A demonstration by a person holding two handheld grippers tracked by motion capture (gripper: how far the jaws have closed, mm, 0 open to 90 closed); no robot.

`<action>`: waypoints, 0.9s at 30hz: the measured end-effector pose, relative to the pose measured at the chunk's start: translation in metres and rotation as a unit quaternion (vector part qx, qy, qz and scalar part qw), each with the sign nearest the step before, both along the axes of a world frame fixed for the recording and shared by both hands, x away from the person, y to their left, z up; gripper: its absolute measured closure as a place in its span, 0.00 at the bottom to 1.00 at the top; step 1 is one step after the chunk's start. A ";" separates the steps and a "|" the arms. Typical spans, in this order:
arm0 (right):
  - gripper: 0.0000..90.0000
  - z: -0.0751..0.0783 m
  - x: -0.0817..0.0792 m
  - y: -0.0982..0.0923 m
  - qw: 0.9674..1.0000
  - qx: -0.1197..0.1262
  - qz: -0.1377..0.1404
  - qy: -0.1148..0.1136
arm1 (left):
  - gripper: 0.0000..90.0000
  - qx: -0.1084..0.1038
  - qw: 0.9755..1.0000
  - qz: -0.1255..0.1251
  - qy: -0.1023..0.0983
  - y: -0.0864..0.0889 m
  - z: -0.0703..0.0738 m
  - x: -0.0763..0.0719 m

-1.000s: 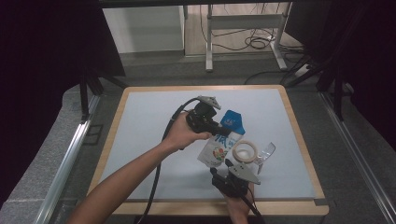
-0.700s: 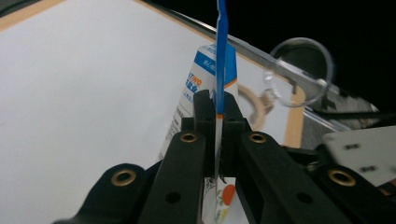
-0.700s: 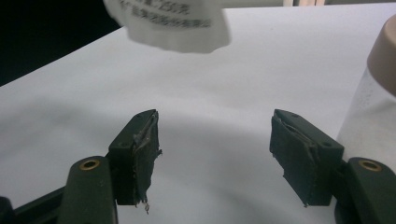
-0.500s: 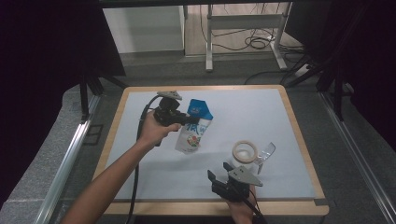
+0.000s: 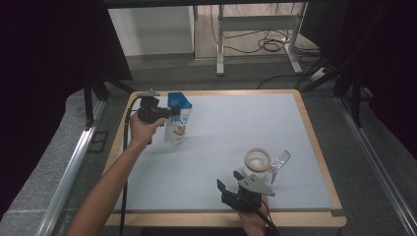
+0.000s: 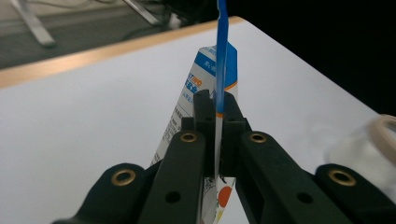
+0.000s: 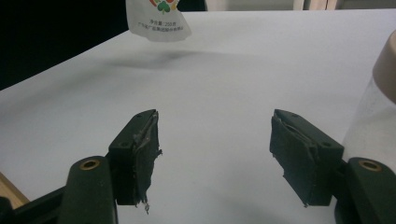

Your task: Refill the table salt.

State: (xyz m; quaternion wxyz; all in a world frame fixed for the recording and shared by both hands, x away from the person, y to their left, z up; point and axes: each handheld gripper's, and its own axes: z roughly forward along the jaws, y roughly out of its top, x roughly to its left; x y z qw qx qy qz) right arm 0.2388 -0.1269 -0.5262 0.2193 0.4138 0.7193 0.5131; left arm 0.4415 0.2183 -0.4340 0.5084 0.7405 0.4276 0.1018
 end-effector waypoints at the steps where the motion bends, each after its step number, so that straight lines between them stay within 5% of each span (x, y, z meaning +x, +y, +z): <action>1: 0.37 0.000 0.000 0.000 1.000 0.000 0.000 0.001 | 1.00 -0.005 1.000 0.010 -0.001 0.006 -0.004 0.003; 9: 0.37 0.001 -0.001 -0.003 1.000 0.001 -0.001 -0.001 | 1.00 -0.006 0.997 0.068 -0.019 0.040 -0.031 0.004; 14: 0.37 0.001 0.000 -0.004 1.000 0.002 -0.003 -0.001 | 0.99 -0.016 0.997 0.075 -0.028 0.054 -0.038 -0.006; 21: 0.37 0.003 -0.002 -0.004 1.000 0.003 -0.003 -0.005 | 0.96 0.011 0.996 0.075 -0.056 0.058 -0.039 -0.020; 27: 0.37 0.004 -0.001 -0.006 1.000 0.003 -0.005 -0.006 | 0.92 0.019 0.996 0.069 -0.060 0.055 -0.039 -0.022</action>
